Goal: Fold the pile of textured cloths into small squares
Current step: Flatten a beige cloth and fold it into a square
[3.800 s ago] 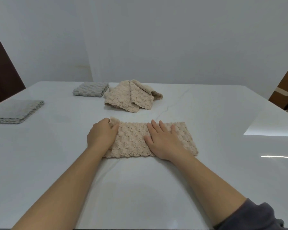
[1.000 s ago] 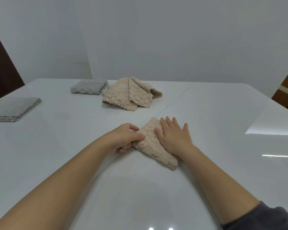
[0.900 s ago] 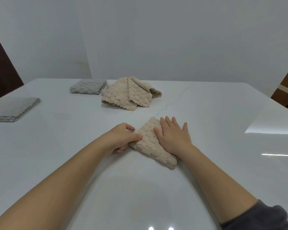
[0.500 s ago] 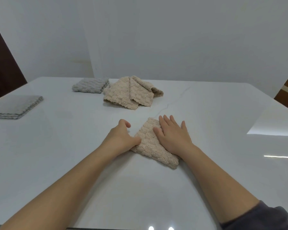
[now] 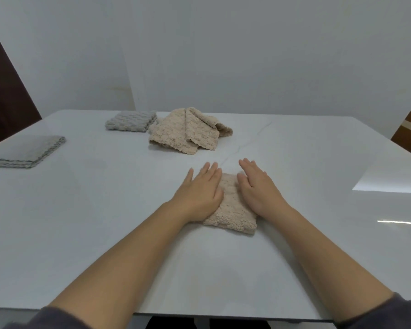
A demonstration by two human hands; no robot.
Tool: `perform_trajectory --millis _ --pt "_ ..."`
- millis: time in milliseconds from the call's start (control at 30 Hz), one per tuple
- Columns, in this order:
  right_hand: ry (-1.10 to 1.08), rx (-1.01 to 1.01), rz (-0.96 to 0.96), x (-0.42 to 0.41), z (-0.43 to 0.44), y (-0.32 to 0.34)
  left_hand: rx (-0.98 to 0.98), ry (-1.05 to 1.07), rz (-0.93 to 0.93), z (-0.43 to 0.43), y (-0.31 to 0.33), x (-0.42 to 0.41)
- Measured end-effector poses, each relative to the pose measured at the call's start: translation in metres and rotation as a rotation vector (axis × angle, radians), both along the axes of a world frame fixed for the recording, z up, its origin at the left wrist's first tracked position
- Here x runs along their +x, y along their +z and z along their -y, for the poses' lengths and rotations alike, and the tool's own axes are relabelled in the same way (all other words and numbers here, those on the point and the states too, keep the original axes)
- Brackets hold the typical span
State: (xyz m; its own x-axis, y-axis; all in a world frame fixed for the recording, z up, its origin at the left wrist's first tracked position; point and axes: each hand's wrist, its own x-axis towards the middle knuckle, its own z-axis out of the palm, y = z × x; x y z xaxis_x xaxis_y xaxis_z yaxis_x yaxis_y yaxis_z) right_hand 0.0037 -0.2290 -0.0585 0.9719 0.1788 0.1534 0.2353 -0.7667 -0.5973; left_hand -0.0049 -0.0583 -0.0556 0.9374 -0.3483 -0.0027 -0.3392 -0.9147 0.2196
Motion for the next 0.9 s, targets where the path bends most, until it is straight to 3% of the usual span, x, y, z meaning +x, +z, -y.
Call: perform_trajectory --millis 200,333,433,700,900 --pt "-0.196 0.379 -0.005 -0.016 0.014 0.004 0.001 0.141 -0.032 0.003 -0.012 -0.002" --pt "-0.199 0.553 -0.290 -0.021 0.023 0.012 0.008 0.328 -0.037 0.004 -0.014 -0.015" --pt "-0.070 0.571 -0.510 -0.028 0.029 0.021 0.002 0.354 -0.051 0.002 -0.010 -0.018" --pt "0.235 0.639 -0.758 -0.038 0.025 0.024 0.010 0.299 -0.043 0.000 -0.013 -0.014" --pt "0.244 0.521 -0.692 -0.041 0.027 0.028 -0.002 0.287 -0.036 -0.004 -0.015 -0.012"
